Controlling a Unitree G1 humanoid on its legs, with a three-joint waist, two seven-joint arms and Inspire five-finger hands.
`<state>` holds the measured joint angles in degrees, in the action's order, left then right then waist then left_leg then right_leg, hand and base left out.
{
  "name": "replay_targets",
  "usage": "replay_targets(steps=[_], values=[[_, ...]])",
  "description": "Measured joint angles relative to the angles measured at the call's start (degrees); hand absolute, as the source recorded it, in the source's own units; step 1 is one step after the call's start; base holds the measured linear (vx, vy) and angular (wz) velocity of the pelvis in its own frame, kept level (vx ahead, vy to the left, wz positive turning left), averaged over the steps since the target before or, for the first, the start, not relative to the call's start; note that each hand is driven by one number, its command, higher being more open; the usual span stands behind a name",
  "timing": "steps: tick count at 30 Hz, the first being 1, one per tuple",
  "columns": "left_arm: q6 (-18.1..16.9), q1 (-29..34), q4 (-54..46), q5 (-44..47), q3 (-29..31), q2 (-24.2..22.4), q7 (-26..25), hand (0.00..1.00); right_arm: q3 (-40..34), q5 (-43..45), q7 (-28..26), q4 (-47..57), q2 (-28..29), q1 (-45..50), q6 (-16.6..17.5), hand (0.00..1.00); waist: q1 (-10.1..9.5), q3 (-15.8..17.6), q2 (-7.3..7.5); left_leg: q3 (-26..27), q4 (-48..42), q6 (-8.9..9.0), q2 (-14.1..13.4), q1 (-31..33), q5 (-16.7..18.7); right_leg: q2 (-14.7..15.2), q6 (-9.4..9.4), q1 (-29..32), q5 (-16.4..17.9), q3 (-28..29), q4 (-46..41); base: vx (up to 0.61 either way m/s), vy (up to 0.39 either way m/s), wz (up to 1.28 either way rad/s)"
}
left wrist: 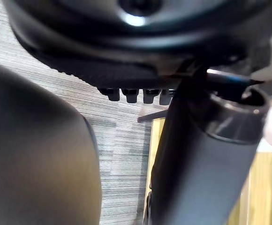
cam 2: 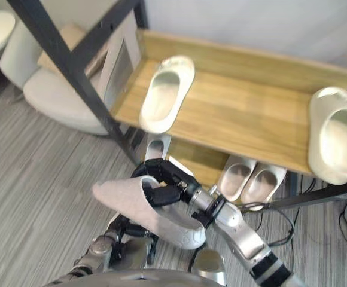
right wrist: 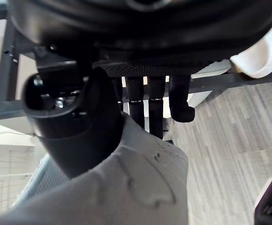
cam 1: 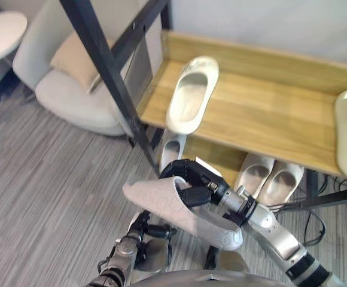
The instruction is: Organize the slippers on the shoe rack
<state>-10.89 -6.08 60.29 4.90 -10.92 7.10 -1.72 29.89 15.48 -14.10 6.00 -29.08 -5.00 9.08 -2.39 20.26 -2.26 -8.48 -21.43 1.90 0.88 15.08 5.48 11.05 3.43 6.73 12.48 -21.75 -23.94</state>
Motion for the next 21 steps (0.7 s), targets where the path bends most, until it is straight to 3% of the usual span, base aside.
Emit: replay_targets(steps=[5,12,15,16,21], values=[[-1.3,-2.4,-3.8,3.2,1.2,0.6,-1.4,1.00,-3.3,-13.1,7.0,-3.6,-2.8,-4.2,2.4,0.00,-0.30,3.8,-0.63,-0.4,-11.5,1.04,0.5,13.3,2.8,2.5,-1.23,13.4,4.9,0.8,-14.0,-0.22,-0.043,0.05],[-2.0,-4.0,-7.2,4.7,3.5,1.8,-3.3,1.00,-11.3,-22.6,16.4,-7.4,-4.6,-7.5,2.5,0.00,-0.28,5.4,-0.56,-0.4,-20.4,1.34,0.7,24.3,4.6,4.1,-2.31,24.7,7.8,2.0,-24.1,-0.09,-0.005,-0.01],[-2.1,-4.1,-7.0,4.6,3.5,3.0,-4.3,1.00,-14.4,-26.5,21.2,-7.4,-3.2,-8.1,2.9,0.00,-0.29,5.8,-0.20,-0.2,-23.1,1.58,0.8,26.8,5.6,4.9,-2.56,27.4,9.2,2.4,-27.5,-0.08,0.029,0.00],[-1.8,-3.9,-6.7,4.8,5.5,2.9,-4.5,1.00,-17.2,-29.1,25.5,-7.4,-0.8,-8.3,2.9,0.00,-0.40,6.0,-0.03,-0.1,-26.0,1.79,0.7,29.4,6.6,5.2,-2.72,29.9,10.4,2.8,-30.3,-0.08,0.045,-0.06],[-2.3,-3.8,-10.5,4.8,8.8,2.1,-4.4,1.00,-22.1,-34.7,32.9,-5.8,5.8,-9.4,2.6,0.00,-0.83,6.4,0.38,0.1,-32.4,1.72,0.1,35.0,8.8,5.3,-2.75,35.3,12.4,3.7,-36.1,-0.07,0.053,-0.08]])
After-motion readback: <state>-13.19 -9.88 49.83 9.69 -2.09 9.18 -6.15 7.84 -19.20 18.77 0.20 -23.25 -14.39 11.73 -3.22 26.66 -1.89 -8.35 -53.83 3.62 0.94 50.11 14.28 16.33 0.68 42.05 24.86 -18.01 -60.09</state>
